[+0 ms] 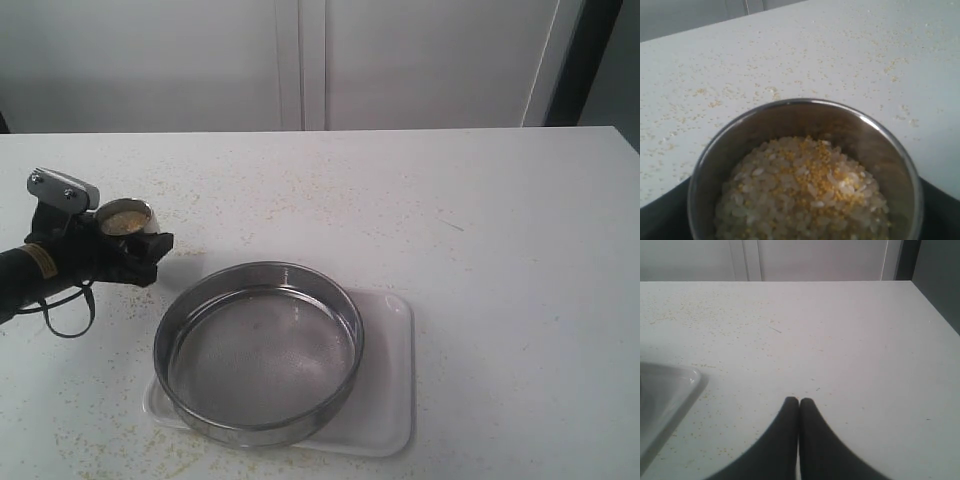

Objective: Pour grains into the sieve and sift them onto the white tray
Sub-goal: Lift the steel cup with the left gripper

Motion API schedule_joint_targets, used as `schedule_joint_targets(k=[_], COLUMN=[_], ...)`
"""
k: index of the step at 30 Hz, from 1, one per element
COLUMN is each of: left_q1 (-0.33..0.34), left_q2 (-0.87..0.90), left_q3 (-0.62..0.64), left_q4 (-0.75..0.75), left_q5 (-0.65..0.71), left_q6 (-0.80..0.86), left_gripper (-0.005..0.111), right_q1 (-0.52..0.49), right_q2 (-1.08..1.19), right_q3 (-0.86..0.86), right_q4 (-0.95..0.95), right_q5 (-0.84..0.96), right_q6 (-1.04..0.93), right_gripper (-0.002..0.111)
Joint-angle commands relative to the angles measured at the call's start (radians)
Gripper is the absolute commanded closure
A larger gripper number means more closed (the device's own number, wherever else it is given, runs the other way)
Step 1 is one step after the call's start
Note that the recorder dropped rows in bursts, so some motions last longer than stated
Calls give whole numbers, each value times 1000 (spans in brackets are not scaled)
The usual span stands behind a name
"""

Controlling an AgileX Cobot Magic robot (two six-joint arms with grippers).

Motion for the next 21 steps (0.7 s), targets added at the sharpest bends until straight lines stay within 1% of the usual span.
schedule_joint_targets(k=[1, 4, 9, 12, 18, 21], left_q1=[1, 1, 1, 1, 1, 1], left_q2=[-94, -150, -247, -305, -430, -488], left_q3=[-1, -1, -1, -1, -1, -1], left_q4=[3, 16, 92, 144, 313, 399], left_q5=[56, 108, 161, 218, 287, 362], left_q6=[-4, -10, -92, -142, -322, -419], left_gripper=[107, 107, 107, 107, 107, 107], right_q1=[2, 2, 2, 2, 2, 2], right_q2=[-6, -6, -6, -6, -6, -6], right_q3=[7, 7, 7, 7, 7, 7], right_q4=[-7, -7, -7, -7, -7, -7], right_q5=[-5, -5, -5, -5, -5, -5], right_q6=[5, 5, 5, 5, 5, 5], right_gripper=[108, 108, 108, 108, 108, 108])
